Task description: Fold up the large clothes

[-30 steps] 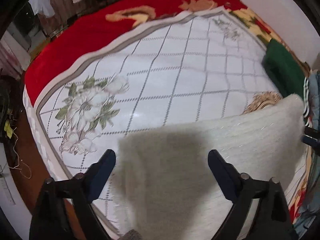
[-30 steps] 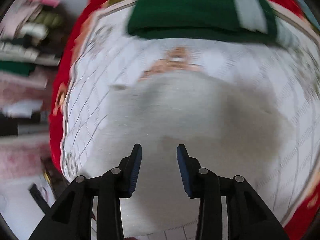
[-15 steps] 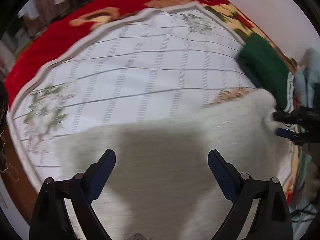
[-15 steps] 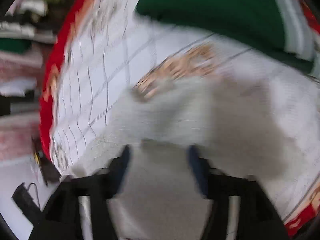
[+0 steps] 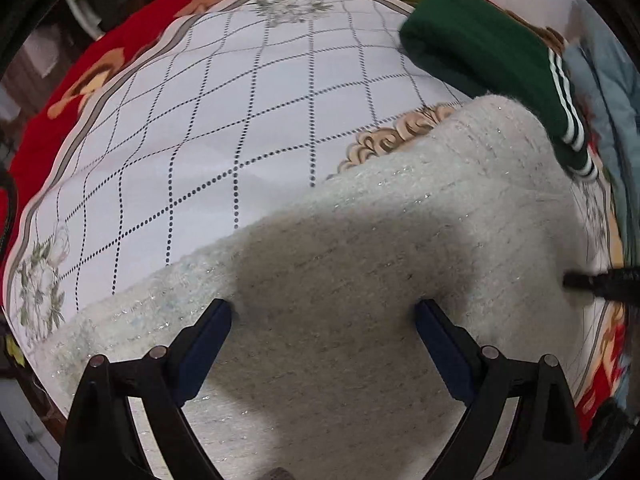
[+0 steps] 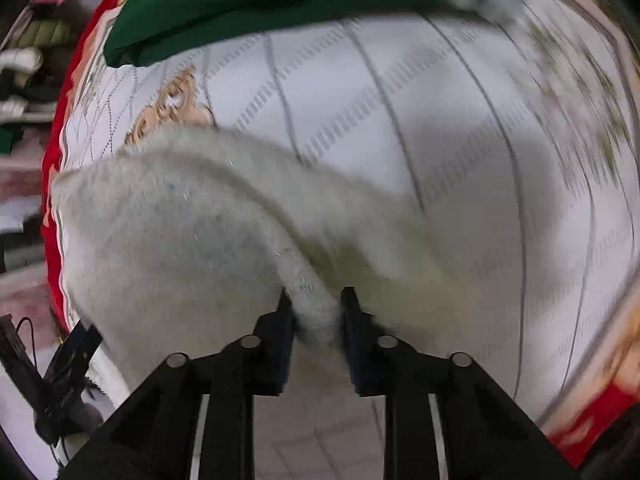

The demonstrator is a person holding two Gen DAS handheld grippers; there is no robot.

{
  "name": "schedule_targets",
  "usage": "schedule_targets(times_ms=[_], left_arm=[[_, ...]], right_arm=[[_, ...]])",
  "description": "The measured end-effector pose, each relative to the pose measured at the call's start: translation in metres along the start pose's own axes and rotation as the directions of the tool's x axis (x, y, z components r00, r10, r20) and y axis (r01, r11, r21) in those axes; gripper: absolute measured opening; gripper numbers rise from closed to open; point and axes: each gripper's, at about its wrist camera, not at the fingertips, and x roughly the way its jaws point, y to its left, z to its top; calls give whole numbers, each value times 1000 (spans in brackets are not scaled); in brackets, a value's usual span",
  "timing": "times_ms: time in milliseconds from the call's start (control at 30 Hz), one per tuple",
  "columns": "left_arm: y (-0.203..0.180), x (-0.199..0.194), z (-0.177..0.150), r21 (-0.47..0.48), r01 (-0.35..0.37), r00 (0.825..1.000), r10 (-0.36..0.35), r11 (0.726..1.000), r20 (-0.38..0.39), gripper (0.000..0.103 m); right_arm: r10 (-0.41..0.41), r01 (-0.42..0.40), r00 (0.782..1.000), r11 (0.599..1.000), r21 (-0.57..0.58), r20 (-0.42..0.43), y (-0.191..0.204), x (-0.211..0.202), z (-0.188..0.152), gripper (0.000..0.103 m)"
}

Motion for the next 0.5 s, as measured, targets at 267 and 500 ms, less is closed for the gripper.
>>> schedule_targets(times_ms=[267,500], left_arm=[[-34,-12,-22,94,47,998,-42,994,-51,94],[-36,-27,-29,64,57,998,-55,996,-35,94]], right_arm=[[115,-73,982,964,257,-152,-67,0,-117,18],[-61,45,993,986,158,97,-34,-89,-116,47]])
